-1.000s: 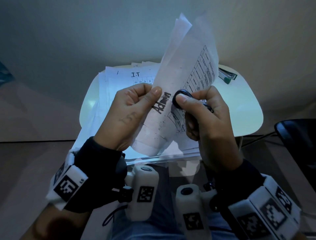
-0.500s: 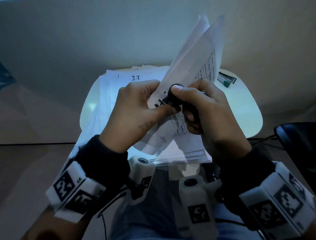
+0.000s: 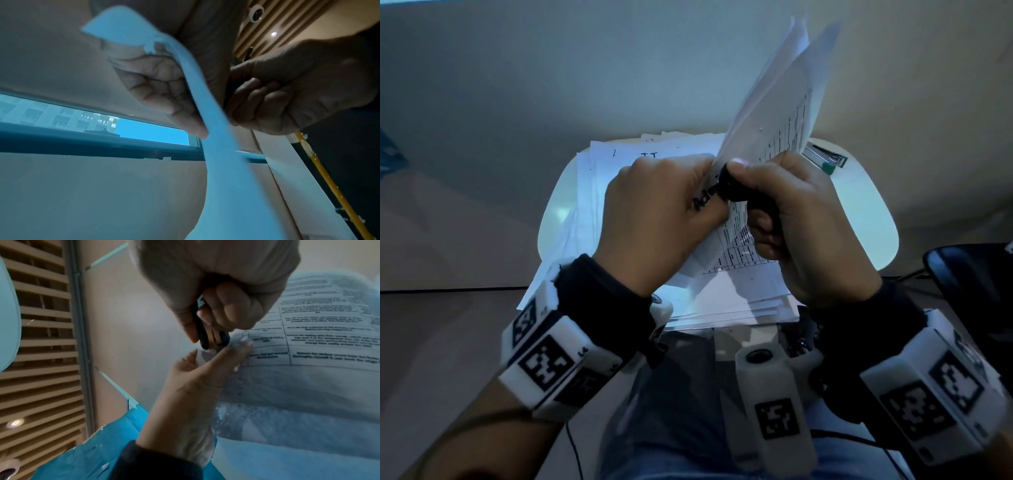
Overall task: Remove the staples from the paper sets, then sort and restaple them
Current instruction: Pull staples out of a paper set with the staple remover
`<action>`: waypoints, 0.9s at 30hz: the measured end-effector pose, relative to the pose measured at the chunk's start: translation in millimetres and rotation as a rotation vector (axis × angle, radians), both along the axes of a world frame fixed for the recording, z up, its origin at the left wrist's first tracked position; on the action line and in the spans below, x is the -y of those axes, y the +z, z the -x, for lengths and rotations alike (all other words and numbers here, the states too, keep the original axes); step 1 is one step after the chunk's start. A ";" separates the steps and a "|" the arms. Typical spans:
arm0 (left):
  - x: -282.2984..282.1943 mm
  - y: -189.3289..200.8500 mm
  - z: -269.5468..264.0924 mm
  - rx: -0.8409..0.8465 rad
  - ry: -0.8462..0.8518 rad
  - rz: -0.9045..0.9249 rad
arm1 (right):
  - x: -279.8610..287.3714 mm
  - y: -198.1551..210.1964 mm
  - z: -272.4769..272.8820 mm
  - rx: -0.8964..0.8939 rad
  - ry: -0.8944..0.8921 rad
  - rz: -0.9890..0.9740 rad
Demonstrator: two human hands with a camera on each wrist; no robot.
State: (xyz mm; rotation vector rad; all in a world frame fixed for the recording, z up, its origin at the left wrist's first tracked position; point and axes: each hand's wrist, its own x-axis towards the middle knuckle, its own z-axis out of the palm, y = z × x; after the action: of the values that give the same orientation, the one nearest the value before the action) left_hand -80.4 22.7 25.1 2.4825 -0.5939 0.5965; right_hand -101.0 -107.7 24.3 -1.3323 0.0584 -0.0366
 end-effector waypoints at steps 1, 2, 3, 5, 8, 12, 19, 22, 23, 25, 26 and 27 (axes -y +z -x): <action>1.0 1.0 -0.1 0.025 0.009 -0.030 | -0.9 -0.1 0.3 0.018 -0.015 0.010; 1.7 2.1 -0.2 0.044 0.015 -0.048 | -2.1 0.1 0.8 0.045 -0.035 0.026; 2.1 3.4 -0.2 0.060 0.015 -0.058 | -3.2 0.3 1.0 0.078 -0.056 0.051; 3.1 5.1 0.2 0.085 0.003 -0.046 | -4.2 -0.2 1.2 0.135 -0.087 0.117; 3.7 3.4 1.7 0.093 0.004 -0.004 | -1.8 -4.8 2.1 0.162 -0.096 0.130; 3.4 -4.5 0.9 0.063 0.018 -0.009 | -3.9 -11.8 8.3 0.206 -0.090 0.085; -3.2 -11.2 -5.4 -0.096 0.068 0.065 | 0.5 -11.3 5.1 0.220 -0.161 0.047; -7.9 -11.0 -12.9 -0.148 0.029 0.180 | 13.2 -18.4 -1.5 0.162 -0.185 0.024; -9.0 -11.6 -15.7 -0.172 0.023 0.207 | 16.8 -21.1 -3.8 0.155 -0.191 0.036; -11.9 -12.8 -20.1 -0.288 -0.012 0.289 | 23.9 -28.5 -8.9 0.143 -0.191 0.085; -13.8 -12.6 -22.0 -0.373 -0.037 0.353 | 27.2 -33.4 -11.7 0.140 -0.192 0.119; -16.1 -12.5 -24.0 -0.457 -0.064 0.432 | 30.4 -38.4 -14.2 0.136 -0.193 0.156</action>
State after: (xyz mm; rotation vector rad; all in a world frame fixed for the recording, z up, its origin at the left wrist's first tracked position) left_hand -56.4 38.8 12.6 2.0786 -0.3208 0.1015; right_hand -86.8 -138.1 -14.1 -1.4727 0.0701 -0.3003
